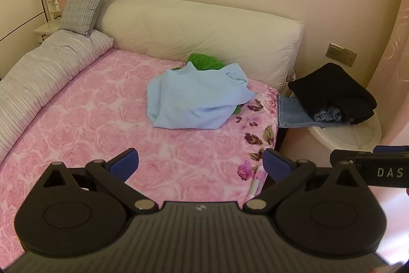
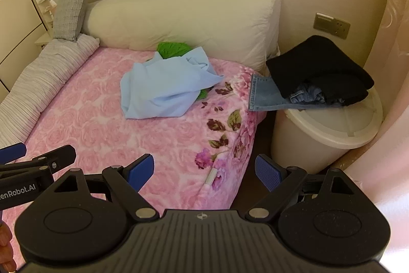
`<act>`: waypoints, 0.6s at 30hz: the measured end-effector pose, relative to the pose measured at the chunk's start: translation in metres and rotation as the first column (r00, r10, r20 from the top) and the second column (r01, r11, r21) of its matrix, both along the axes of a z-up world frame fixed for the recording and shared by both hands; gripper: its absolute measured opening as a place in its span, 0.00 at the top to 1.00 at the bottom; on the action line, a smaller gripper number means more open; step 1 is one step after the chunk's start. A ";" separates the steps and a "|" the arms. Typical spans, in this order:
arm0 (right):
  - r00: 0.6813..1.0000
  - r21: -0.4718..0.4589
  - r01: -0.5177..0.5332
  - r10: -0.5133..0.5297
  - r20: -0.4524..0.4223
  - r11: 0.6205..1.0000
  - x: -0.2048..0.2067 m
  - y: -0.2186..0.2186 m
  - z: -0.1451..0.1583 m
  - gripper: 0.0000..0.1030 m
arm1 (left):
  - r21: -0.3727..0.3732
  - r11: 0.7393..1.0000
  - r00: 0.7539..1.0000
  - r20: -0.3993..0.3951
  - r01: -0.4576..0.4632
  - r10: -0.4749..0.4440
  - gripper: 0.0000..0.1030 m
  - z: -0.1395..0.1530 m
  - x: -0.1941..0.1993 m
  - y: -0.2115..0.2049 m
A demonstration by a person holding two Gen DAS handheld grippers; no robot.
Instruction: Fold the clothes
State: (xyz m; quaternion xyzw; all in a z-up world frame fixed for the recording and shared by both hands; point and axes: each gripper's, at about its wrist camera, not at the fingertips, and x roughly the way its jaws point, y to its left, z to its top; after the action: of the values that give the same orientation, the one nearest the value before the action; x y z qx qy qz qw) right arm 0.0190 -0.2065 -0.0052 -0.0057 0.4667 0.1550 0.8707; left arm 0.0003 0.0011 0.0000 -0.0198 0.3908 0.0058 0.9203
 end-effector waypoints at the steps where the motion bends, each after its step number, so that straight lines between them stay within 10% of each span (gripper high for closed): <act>1: 1.000 0.000 0.000 0.000 0.001 1.000 0.000 0.001 0.000 0.14 | -0.006 1.000 1.000 -0.002 0.002 -0.002 0.01 0.000 0.001 0.002; 18: 1.000 0.002 0.025 -0.025 0.016 1.000 0.001 0.029 -0.009 0.14 | 0.009 1.000 1.000 -0.001 0.028 -0.028 0.01 -0.005 0.017 0.022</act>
State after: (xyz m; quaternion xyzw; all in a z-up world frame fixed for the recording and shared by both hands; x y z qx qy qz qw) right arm 0.0199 -0.1773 -0.0139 -0.0002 0.4594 0.1446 0.8764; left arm 0.0175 0.0233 -0.0052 -0.0101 0.3914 -0.0053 0.9202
